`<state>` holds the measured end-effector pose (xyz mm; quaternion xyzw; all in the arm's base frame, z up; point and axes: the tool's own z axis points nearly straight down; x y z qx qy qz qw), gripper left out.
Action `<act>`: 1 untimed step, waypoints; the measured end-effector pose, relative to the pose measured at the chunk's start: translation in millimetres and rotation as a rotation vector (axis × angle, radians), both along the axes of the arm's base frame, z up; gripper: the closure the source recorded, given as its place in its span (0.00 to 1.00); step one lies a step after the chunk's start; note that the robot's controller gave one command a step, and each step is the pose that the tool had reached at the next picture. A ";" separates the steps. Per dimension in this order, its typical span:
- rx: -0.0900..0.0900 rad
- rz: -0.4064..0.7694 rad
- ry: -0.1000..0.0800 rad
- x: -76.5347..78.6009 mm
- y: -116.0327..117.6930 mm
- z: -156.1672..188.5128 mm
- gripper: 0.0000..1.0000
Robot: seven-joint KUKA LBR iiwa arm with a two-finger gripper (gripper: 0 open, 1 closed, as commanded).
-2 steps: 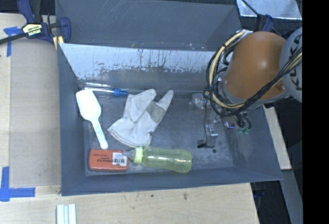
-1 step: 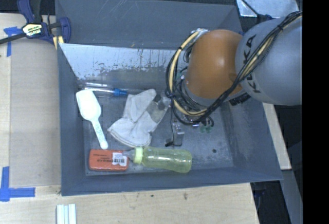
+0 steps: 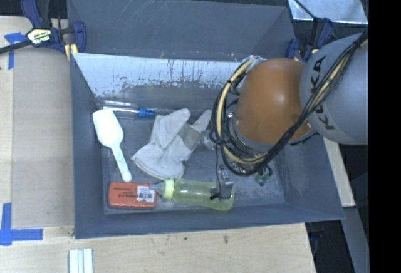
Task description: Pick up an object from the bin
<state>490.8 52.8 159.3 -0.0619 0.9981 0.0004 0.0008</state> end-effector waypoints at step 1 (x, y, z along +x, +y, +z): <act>-0.002 0.291 -0.007 80.7 14.4 -60.7 0.00</act>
Offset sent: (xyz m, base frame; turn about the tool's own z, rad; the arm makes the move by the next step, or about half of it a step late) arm -0.0078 0.0121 -0.0893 0.2111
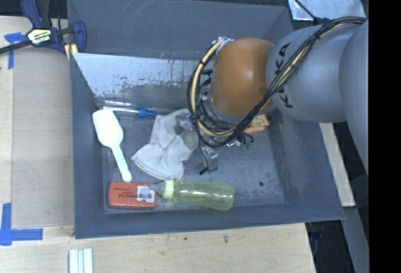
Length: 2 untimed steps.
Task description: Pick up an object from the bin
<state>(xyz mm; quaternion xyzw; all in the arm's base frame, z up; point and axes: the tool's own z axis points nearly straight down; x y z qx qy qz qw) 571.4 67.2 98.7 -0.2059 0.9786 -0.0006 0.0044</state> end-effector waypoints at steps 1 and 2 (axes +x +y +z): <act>0.019 -0.507 -0.044 -74.6 -2.3 -19.4 1.00; 0.019 -0.506 -0.044 -74.0 -2.3 -19.4 1.00</act>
Offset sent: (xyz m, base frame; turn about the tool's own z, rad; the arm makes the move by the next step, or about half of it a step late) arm 0.0000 0.0000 0.0000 0.0000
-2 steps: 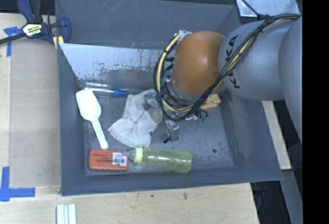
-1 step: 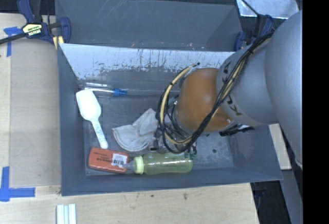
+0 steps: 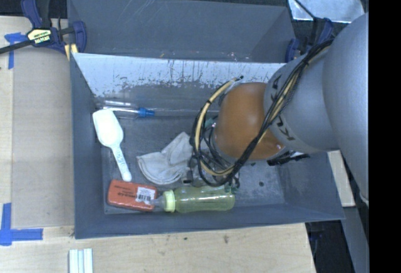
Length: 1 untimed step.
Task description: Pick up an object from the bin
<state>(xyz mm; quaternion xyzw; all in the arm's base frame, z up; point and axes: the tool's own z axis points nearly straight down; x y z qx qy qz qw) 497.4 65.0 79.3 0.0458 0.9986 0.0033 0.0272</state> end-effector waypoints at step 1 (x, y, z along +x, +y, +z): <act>0.000 0.001 0.005 1.5 0.1 1.1 1.00</act>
Offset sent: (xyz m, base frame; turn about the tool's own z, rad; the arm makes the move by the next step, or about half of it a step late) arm 0.0001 0.0000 0.0147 -0.0003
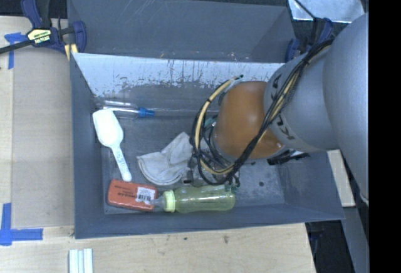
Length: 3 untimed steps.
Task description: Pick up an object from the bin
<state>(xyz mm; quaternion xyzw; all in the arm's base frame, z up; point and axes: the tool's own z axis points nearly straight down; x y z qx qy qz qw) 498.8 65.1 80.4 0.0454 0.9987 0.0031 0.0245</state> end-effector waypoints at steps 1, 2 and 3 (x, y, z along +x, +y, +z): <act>-0.001 0.001 0.010 0.9 0.0 4.5 1.00; -0.002 0.001 0.023 0.1 -0.1 12.7 1.00; -0.002 0.002 0.036 -0.2 -0.1 19.4 1.00</act>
Offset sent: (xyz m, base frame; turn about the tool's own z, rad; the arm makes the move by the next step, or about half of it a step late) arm -0.0001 0.0000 0.0342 -0.0002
